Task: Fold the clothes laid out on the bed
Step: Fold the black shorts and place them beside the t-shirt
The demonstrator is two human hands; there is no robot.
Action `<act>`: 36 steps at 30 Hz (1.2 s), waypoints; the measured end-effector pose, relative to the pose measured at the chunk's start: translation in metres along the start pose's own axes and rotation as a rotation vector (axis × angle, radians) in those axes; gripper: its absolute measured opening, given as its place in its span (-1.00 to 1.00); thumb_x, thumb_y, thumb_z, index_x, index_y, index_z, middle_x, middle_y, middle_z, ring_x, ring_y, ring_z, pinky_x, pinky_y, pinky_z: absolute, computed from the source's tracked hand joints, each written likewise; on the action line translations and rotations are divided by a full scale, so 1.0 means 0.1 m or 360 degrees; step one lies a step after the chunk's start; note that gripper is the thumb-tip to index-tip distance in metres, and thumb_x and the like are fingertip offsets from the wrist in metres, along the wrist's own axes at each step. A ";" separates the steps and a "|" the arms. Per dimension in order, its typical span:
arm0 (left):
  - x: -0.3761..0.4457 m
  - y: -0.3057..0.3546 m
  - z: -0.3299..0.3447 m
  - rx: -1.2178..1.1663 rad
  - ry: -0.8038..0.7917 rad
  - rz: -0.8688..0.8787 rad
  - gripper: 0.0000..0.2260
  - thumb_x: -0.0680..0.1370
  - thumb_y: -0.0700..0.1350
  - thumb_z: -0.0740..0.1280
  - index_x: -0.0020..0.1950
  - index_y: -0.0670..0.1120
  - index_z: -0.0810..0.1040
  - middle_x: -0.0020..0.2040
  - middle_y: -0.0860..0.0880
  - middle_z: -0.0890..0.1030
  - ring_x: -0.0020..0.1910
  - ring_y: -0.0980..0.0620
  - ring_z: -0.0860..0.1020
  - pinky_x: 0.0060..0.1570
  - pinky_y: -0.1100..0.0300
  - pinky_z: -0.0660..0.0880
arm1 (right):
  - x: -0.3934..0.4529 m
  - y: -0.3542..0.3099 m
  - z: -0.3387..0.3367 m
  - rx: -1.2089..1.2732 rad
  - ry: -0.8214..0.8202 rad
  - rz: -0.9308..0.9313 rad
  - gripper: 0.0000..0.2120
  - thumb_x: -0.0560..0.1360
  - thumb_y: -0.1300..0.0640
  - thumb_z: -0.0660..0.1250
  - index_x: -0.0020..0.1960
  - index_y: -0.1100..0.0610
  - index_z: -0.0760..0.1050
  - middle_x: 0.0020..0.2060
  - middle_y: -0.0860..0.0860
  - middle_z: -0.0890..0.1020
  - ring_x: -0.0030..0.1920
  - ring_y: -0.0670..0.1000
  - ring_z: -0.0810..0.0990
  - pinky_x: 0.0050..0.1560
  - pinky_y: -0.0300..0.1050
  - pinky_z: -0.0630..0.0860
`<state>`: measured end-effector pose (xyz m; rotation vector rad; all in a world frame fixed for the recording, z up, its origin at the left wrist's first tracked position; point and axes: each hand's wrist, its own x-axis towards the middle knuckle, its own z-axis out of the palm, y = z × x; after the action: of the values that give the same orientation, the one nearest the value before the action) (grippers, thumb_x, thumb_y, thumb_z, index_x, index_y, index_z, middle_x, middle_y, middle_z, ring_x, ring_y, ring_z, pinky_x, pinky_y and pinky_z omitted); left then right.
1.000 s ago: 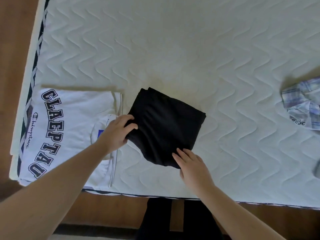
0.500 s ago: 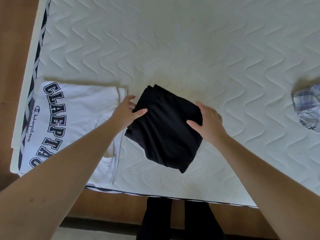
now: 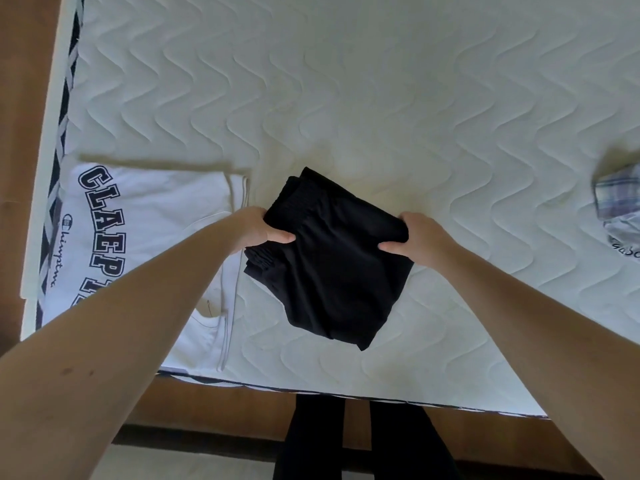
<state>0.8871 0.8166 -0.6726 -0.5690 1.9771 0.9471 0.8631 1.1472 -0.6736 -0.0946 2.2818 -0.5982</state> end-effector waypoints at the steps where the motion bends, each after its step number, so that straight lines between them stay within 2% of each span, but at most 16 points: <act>1: -0.01 0.01 -0.02 0.0023 0.0004 0.0022 -0.71 0.28 0.13 0.59 -0.07 0.19 0.61 -0.13 0.15 0.68 -0.14 0.14 0.64 -0.22 0.30 0.48 | -0.01 -0.01 0.00 -0.0047 -0.0012 -0.0023 -0.54 0.44 -0.12 0.46 0.19 0.13 0.46 0.07 0.05 0.57 0.07 0.11 0.57 0.08 0.05 0.54; 3: -0.04 0.05 -0.08 0.0054 -0.0021 0.0070 -0.72 0.27 0.18 0.56 -0.09 0.27 0.58 -0.11 0.21 0.66 -0.14 0.20 0.63 -0.20 0.31 0.47 | -0.05 -0.01 0.01 -0.0016 0.0006 -0.0046 -0.61 0.47 -0.12 0.41 0.14 0.12 0.45 -0.02 0.04 0.59 -0.02 0.09 0.58 -0.01 0.03 0.55; 6: -0.08 0.16 -0.24 0.0141 -0.0141 0.0097 -0.68 0.28 0.21 0.52 -0.01 0.31 0.56 -0.03 0.21 0.66 -0.03 0.15 0.63 -0.03 0.20 0.50 | -0.19 -0.01 0.06 0.0215 0.0018 0.0031 -0.67 0.48 -0.12 0.39 0.08 0.06 0.42 -0.11 -0.03 0.59 -0.13 0.01 0.59 -0.26 -0.13 0.49; 9: -0.10 0.38 -0.41 0.0315 -0.0249 0.0066 -0.60 0.34 0.18 0.53 0.13 0.28 0.54 0.00 0.20 0.65 -0.04 0.13 0.64 -0.21 0.26 0.55 | -0.35 -0.01 0.24 0.0552 -0.0085 0.0118 -0.67 0.48 -0.10 0.40 0.10 0.07 0.43 -0.09 -0.03 0.58 -0.12 0.01 0.61 -0.39 -0.20 0.47; 10: -0.08 0.48 -0.46 0.0431 -0.0222 0.0056 -0.55 0.33 0.20 0.53 0.18 0.24 0.52 0.02 0.18 0.64 -0.05 0.10 0.64 -0.25 0.24 0.55 | -0.41 -0.01 0.32 0.0704 -0.0123 0.0155 -0.67 0.49 -0.09 0.40 0.12 0.07 0.43 -0.07 -0.01 0.59 -0.13 0.02 0.62 -0.44 -0.21 0.47; 12: -0.02 0.69 -0.49 0.0777 -0.0050 0.0088 -0.45 0.30 0.30 0.50 0.22 0.18 0.50 0.05 0.12 0.58 -0.01 0.01 0.60 -0.14 0.15 0.51 | -0.53 -0.02 0.49 0.0976 -0.0110 0.0233 -0.66 0.48 -0.08 0.41 0.13 0.08 0.44 -0.05 0.00 0.59 -0.12 0.04 0.63 -0.46 -0.25 0.49; 14: 0.07 0.87 -0.42 0.0911 0.0178 0.0230 -0.44 0.31 0.32 0.48 0.21 0.10 0.51 0.08 0.07 0.52 0.04 -0.02 0.52 -0.05 0.11 0.44 | -0.62 -0.03 0.69 0.1080 0.0073 0.0304 -0.67 0.48 -0.09 0.40 0.11 0.08 0.44 -0.07 -0.02 0.59 -0.12 0.00 0.61 -0.42 -0.21 0.50; 16: 0.12 0.93 -0.30 0.0777 0.0312 0.0387 -0.51 0.38 0.24 0.48 0.21 0.06 0.52 0.11 0.05 0.51 0.07 -0.01 0.48 -0.02 0.13 0.40 | -0.71 -0.03 0.88 0.1020 0.0282 0.0385 -0.71 0.49 -0.11 0.38 0.06 0.05 0.41 -0.12 -0.06 0.58 -0.16 -0.07 0.58 -0.37 -0.25 0.42; 18: 0.11 0.87 -0.17 0.0657 0.0376 0.0509 -0.59 0.45 0.12 0.47 0.24 0.08 0.50 0.17 0.03 0.55 0.13 -0.03 0.51 0.01 0.15 0.41 | -0.78 -0.01 1.03 0.1065 0.0342 0.0458 -0.75 0.51 -0.08 0.35 0.06 0.01 0.37 -0.13 -0.09 0.55 -0.19 -0.12 0.56 -0.39 -0.29 0.36; 23: -0.21 0.29 0.22 0.0358 0.0772 0.0767 -0.45 0.53 -0.04 0.40 0.49 -0.03 0.31 0.41 -0.07 0.39 0.36 -0.03 0.37 0.32 0.17 0.29 | -0.82 0.06 1.11 0.0975 0.0326 0.0453 -0.74 0.53 -0.06 0.33 0.13 0.00 0.37 -0.14 -0.15 0.54 -0.18 -0.15 0.54 -0.36 -0.25 0.35; 25: -0.40 -0.04 0.44 0.0200 0.0908 0.0693 -0.44 0.55 -0.04 0.37 0.51 -0.05 0.27 0.40 -0.08 0.39 0.34 0.01 0.37 0.31 0.20 0.29 | -0.80 0.06 1.10 0.0862 0.0303 0.0452 -0.71 0.53 -0.08 0.30 0.16 0.04 0.38 -0.14 -0.11 0.55 -0.20 -0.12 0.53 -0.37 -0.23 0.35; 28: -0.65 -0.46 0.83 -0.0123 0.0968 0.0338 -0.47 0.56 0.02 0.36 0.48 -0.04 0.28 0.28 -0.02 0.43 0.21 0.05 0.44 0.18 0.20 0.38 | -0.75 0.02 1.06 0.0785 0.0235 0.0467 -0.64 0.54 -0.09 0.29 0.23 0.09 0.40 -0.07 -0.02 0.57 -0.19 -0.06 0.54 -0.37 -0.25 0.36; 30: -0.77 -0.63 1.10 -0.0449 0.0900 0.0114 -0.61 0.56 0.08 0.34 0.31 -0.04 0.39 0.07 0.02 0.53 0.03 0.02 0.55 -0.02 0.22 0.47 | -0.72 -0.01 1.02 0.0757 0.0224 0.0485 -0.62 0.54 -0.10 0.29 0.24 0.10 0.42 -0.04 0.00 0.57 -0.19 -0.07 0.54 -0.36 -0.24 0.37; 32: -0.85 -0.73 1.35 -0.0589 0.0815 0.0012 -0.71 0.55 0.14 0.31 0.10 -0.03 0.43 -0.12 0.02 0.54 -0.09 -0.02 0.58 -0.18 0.20 0.47 | -0.71 -0.02 1.02 0.0769 0.0221 0.0512 -0.62 0.53 -0.11 0.28 0.22 0.11 0.43 -0.04 0.00 0.57 -0.16 -0.02 0.58 -0.30 -0.15 0.49; 34: -0.92 -0.77 1.54 -0.0518 0.0711 -0.0008 -0.63 0.52 0.20 0.31 0.15 -0.03 0.42 -0.05 0.01 0.54 -0.05 0.00 0.57 -0.16 0.17 0.50 | -0.71 -0.04 1.04 0.0824 0.0192 0.0555 -0.61 0.54 -0.12 0.28 0.24 0.11 0.42 0.02 0.03 0.58 -0.09 0.08 0.63 -0.08 0.03 0.62; 36: -0.94 -0.77 1.65 -0.0499 0.0672 -0.0013 -0.52 0.51 0.19 0.35 0.29 -0.05 0.36 0.09 -0.01 0.51 0.03 0.01 0.54 -0.02 0.08 0.56 | -0.74 -0.06 1.08 0.0972 0.0099 0.0597 -0.58 0.55 -0.14 0.27 0.30 0.08 0.40 0.09 0.02 0.56 -0.13 0.09 0.68 0.00 0.05 0.64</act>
<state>1.0720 0.9039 -0.6831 -1.0217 2.2016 1.2191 0.9899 1.1182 -0.6870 0.6383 2.0014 -1.0653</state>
